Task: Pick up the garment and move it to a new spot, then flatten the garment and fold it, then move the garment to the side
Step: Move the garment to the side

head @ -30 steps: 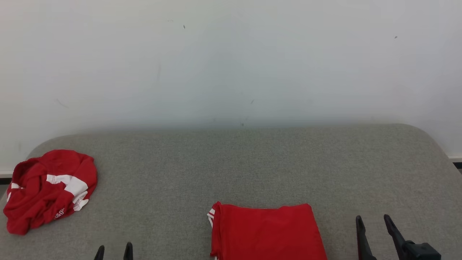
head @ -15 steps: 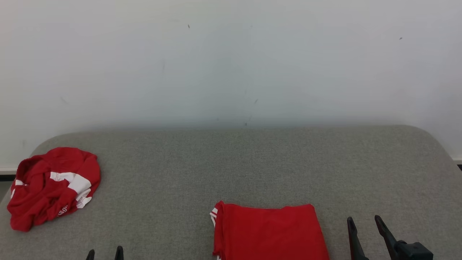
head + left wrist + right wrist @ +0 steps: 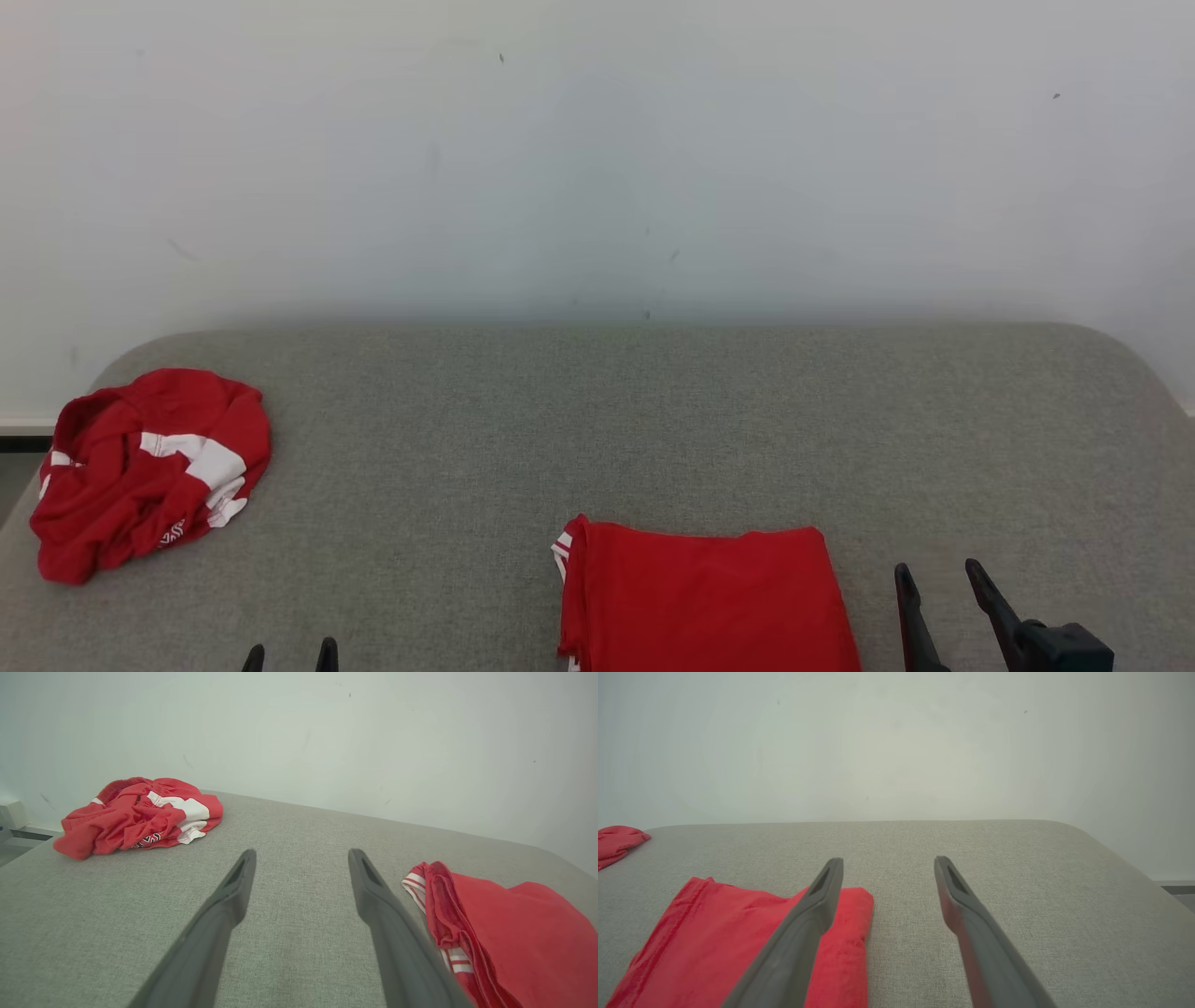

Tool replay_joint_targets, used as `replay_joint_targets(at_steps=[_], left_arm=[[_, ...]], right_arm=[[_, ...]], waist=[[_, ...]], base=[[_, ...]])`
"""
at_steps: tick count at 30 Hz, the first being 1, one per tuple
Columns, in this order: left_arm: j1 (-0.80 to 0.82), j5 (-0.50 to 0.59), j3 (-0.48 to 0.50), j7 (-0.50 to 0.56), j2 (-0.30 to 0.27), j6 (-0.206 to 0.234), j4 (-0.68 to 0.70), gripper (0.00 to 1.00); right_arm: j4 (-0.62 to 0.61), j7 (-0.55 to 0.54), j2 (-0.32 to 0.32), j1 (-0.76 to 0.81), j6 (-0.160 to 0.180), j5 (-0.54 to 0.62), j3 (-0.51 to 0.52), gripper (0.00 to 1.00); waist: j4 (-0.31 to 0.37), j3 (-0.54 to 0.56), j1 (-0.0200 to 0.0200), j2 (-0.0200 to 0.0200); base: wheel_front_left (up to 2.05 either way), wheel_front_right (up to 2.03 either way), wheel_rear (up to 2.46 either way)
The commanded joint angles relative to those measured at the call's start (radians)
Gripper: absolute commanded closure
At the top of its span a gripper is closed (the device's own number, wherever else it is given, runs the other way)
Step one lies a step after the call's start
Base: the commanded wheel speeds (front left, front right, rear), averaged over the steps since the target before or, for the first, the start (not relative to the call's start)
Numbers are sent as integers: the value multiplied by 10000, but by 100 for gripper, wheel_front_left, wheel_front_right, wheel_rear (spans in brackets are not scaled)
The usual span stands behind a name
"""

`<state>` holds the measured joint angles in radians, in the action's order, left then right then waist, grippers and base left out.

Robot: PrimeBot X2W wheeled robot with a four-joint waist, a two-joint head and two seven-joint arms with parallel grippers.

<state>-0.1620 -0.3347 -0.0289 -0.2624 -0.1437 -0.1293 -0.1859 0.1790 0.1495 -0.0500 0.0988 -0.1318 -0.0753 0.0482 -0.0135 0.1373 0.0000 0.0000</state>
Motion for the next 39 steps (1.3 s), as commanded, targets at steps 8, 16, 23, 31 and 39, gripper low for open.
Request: replay_joint_targets(at_steps=[8,16,23,31,39], left_arm=[[133,-37,-130,-26,-76,-12,-38,0],[215,-54,-155,-26,-59,-13,16,0],[351,-145,-407,-26,-77,-4,-47,0],[460,-260,-588,-26,-160,-4,-94,0],[676,-288,-637,-26,-257,-4,-12,0]], right_arm=[[133,-2701,-28,-647,18,-677,16,0],[835,-6532,-16,-1840,18,-423,487,0],[1260,-7999,-3,-2181,18,275,789,0],[1584,-8540,-5,-2016,18,-100,985,0],[2485,-8647,0,-2306,18,-215,1036,0]], waist=[[-239,-86,0,0],[-622,-345,0,0],[-1161,-634,0,0],[-1602,-910,0,0],[-1680,-1141,0,0]], base=[[0,0,0],[0,0,0],[0,0,0],[0,0,0],[0,0,0]])
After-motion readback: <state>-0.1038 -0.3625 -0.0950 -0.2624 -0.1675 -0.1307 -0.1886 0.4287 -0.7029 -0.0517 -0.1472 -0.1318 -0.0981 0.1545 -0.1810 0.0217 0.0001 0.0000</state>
